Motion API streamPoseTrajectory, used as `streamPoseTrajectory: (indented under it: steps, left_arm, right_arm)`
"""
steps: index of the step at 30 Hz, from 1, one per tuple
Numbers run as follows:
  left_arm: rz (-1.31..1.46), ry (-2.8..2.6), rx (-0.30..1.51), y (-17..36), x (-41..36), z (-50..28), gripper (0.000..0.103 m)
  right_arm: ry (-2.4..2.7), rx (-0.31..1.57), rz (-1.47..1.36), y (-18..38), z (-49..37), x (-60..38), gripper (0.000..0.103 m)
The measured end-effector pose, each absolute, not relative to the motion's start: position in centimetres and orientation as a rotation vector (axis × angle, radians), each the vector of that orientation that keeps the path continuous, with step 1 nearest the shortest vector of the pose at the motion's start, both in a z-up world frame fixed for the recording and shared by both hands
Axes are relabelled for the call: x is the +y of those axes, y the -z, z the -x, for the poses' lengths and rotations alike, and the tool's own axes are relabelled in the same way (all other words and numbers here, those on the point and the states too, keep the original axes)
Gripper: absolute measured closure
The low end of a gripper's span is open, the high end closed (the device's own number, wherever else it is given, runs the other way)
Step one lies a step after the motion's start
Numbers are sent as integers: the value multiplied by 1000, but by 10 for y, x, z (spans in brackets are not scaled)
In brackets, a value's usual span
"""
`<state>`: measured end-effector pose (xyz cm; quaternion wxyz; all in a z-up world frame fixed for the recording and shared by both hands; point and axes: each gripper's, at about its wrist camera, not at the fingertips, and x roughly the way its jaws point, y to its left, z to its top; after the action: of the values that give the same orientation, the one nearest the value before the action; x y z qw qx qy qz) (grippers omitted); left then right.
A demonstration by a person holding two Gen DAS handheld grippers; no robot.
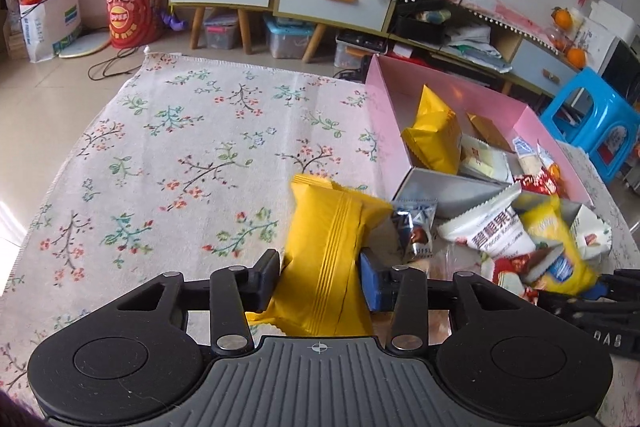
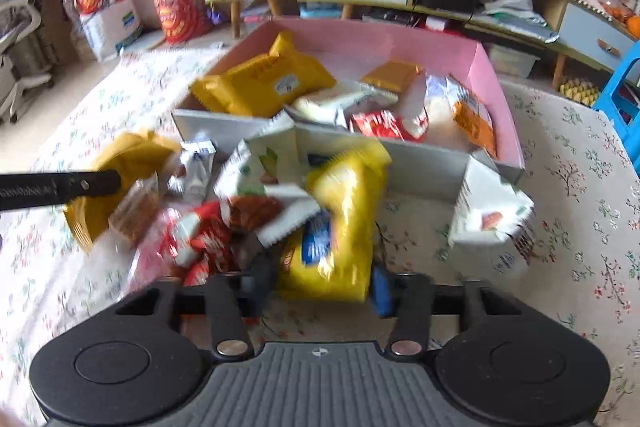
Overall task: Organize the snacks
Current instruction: 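Grasp the large yellow pouch with the left tool while the right tool reaches the chip bag, then grasp the yellow chip bag with the right tool while the left tool holds the pouch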
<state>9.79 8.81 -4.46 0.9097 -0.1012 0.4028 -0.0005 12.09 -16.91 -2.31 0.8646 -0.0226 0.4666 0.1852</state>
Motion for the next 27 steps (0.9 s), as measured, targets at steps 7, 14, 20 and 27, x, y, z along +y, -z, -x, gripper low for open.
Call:
streamPoseTrajectory:
  steps: [7, 14, 20, 27]
  left_arm:
    - [190, 4, 829, 44, 104, -73, 64]
    - [212, 48, 885, 42, 111, -49, 64]
    - [219, 94, 883, 40, 111, -32, 60]
    - [180, 126, 850, 40, 99, -34, 35]
  right_arm:
    - [-404, 977, 64, 24, -108, -204, 88]
    - [-498, 1087, 12, 19, -94, -220, 89]
    - [-462, 1022, 66, 13, -84, -225, 33]
    - [-425, 961, 83, 16, -94, -217, 33]
